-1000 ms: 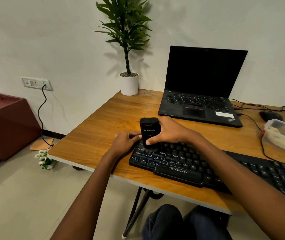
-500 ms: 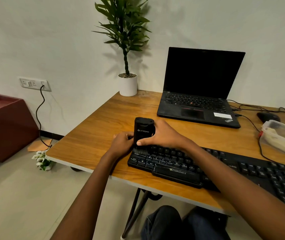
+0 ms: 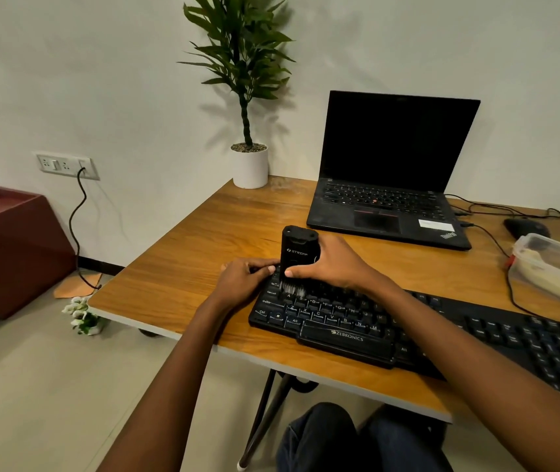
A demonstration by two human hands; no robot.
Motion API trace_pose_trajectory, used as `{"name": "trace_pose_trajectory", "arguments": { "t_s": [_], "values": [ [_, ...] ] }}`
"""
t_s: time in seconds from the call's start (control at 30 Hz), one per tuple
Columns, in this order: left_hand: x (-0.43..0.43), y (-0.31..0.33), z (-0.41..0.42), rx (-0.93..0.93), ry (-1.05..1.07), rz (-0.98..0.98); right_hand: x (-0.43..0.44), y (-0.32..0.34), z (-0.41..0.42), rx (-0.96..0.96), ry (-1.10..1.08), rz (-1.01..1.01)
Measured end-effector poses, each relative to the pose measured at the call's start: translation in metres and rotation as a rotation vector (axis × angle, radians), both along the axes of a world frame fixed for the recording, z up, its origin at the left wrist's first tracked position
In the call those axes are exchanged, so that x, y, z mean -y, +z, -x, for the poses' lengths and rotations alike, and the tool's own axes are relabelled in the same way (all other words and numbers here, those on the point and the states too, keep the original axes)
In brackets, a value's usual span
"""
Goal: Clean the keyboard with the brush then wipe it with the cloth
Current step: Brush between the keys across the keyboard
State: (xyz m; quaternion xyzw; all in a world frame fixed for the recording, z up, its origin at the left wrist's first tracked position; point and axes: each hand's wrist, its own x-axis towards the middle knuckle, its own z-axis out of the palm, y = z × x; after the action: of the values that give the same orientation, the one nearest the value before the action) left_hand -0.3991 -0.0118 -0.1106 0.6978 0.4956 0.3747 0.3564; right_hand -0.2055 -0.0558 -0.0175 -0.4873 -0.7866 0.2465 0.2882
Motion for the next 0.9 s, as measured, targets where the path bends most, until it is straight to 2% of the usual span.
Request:
{"name": "trace_pose_trajectory", "arguments": {
  "t_s": [0.2, 0.33, 0.47, 0.6, 0.7, 0.83, 0.9],
  "values": [
    [0.000, 0.000, 0.000, 0.000, 0.010, 0.006, 0.005, -0.004, 0.000, -0.037, 0.026, 0.051],
    [-0.001, -0.002, 0.000, -0.003, 0.012, -0.001, 0.002, 0.001, 0.002, -0.016, -0.003, -0.019],
    [0.002, 0.001, 0.000, -0.024, 0.016, -0.022, 0.008, -0.003, 0.002, -0.049, 0.027, 0.020],
    [0.004, 0.005, -0.002, -0.049, 0.013, -0.048, 0.008, -0.002, -0.002, -0.059, -0.023, -0.034],
    [0.005, 0.006, -0.001, -0.039, 0.005, -0.046, 0.015, -0.007, -0.005, -0.118, 0.048, 0.062],
    [0.005, 0.004, -0.001, -0.028, 0.006, -0.017, 0.020, 0.001, -0.030, -0.064, 0.089, 0.197],
    [0.004, 0.003, -0.001, -0.020, 0.010, -0.002, 0.018, 0.012, -0.033, -0.006, 0.106, 0.200]
  ]
}}
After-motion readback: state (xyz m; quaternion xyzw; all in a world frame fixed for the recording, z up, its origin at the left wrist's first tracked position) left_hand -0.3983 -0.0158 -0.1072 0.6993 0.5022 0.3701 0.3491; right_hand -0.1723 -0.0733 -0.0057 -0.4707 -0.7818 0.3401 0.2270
